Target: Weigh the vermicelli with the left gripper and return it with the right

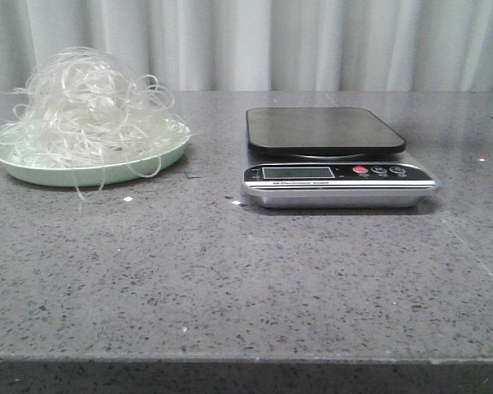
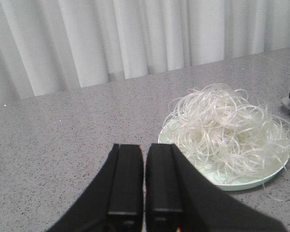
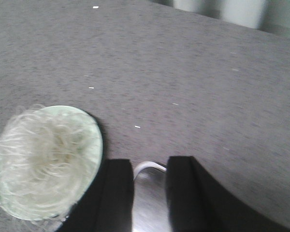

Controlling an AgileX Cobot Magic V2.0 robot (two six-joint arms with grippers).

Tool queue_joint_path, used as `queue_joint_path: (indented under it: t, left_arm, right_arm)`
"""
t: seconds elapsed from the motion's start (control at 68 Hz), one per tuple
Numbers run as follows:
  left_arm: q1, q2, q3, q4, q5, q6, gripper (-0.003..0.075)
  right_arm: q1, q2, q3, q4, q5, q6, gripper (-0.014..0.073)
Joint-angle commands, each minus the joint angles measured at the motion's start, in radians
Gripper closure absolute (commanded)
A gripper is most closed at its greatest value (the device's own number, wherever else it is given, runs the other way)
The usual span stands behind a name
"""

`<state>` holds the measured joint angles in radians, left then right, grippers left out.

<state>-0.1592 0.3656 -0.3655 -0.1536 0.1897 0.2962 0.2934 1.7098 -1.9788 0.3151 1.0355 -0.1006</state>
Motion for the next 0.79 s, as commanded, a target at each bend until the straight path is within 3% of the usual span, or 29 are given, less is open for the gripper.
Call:
queue_joint_path:
  t: [0.0, 0.118, 0.22, 0.779]
  left_arm:
    - [0.002, 0.005, -0.031, -0.013, -0.083, -0.013, 0.0583]
    - [0.002, 0.005, -0.031, -0.013, -0.083, -0.013, 0.0583]
    - [0.002, 0.005, -0.031, -0.013, -0.083, -0.013, 0.0583]
    - [0.002, 0.005, -0.031, -0.04, -0.083, -0.013, 0.0583]
  right_arm:
    - [-0.068, -0.08, -0.034, -0.004, 0.005, -0.022, 0.0372]
    - [-0.132, -0.119, -0.002, -0.016, 0.021, -0.023, 0.0449]
    - [-0.177, -0.172, 0.078, -0.025, -0.012, -0.023, 0.0442]
    - [-0.21, -0.685, 0.929, -0.18, -0.524, -0.023, 0.0442]
